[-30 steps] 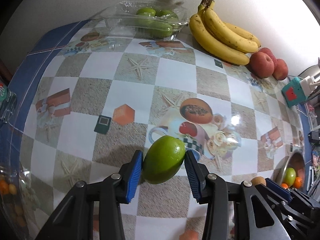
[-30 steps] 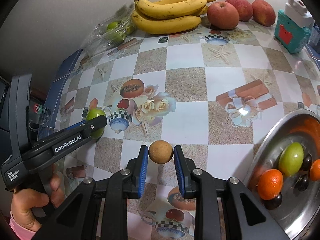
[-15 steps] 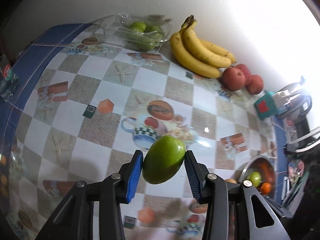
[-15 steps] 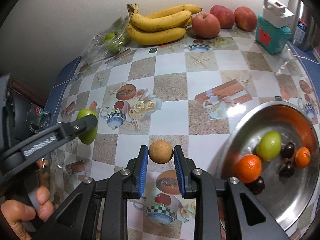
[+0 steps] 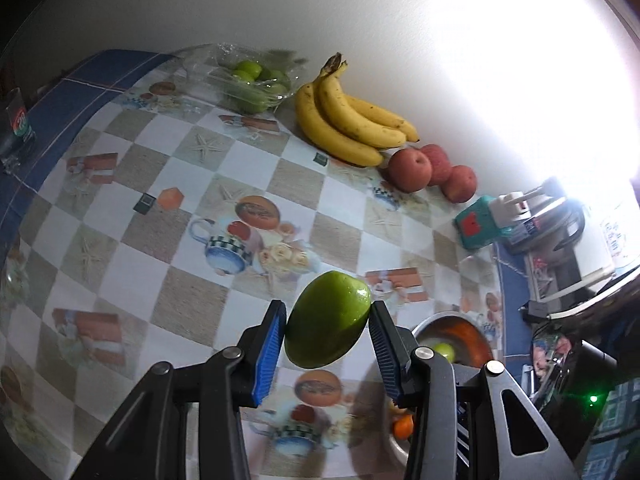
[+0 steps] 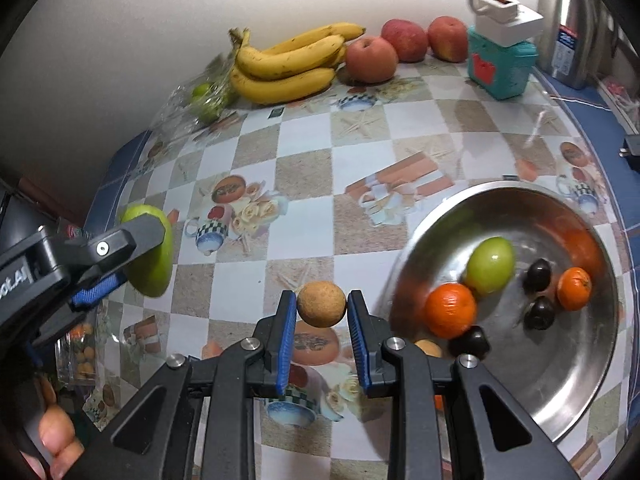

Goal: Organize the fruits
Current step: 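Carry the tan fruit and green pear over the steel bowl with both grippers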

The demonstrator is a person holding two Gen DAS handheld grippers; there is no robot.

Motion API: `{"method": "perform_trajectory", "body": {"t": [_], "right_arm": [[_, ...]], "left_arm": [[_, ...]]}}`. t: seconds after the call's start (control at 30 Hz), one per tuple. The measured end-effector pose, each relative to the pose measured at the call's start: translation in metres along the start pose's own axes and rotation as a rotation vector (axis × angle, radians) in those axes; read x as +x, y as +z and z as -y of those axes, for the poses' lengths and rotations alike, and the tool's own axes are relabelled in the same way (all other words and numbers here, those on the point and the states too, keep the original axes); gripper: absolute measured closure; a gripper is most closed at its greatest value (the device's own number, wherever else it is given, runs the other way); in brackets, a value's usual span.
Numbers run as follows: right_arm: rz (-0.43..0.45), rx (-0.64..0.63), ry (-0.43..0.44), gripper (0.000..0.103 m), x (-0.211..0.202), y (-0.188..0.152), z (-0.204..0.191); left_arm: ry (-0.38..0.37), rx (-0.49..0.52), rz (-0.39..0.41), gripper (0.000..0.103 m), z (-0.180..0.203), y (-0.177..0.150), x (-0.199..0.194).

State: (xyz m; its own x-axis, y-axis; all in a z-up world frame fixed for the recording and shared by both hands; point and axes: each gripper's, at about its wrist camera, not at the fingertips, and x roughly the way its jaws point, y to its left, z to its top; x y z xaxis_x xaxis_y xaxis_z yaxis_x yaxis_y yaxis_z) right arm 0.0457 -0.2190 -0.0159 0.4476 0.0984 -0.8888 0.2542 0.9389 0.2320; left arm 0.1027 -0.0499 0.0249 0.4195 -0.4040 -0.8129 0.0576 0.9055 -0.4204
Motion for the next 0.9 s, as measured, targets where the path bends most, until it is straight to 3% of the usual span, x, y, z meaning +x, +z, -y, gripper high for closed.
{"method": "perform_trajectory", "body": {"t": [0.43,0.9], "right_arm": [[0.054,0.108,-0.037,0.076,-0.022,0.007,0.047],[0.079,0.239,-0.083,0.076,-0.037,0.011,0.102]], "left_arm": [[-0.013,0.032,0.051,0.057,0.025,-0.010,-0.004],[-0.033,0.141,-0.014,0.057,0.058,-0.035,0.010]]}}
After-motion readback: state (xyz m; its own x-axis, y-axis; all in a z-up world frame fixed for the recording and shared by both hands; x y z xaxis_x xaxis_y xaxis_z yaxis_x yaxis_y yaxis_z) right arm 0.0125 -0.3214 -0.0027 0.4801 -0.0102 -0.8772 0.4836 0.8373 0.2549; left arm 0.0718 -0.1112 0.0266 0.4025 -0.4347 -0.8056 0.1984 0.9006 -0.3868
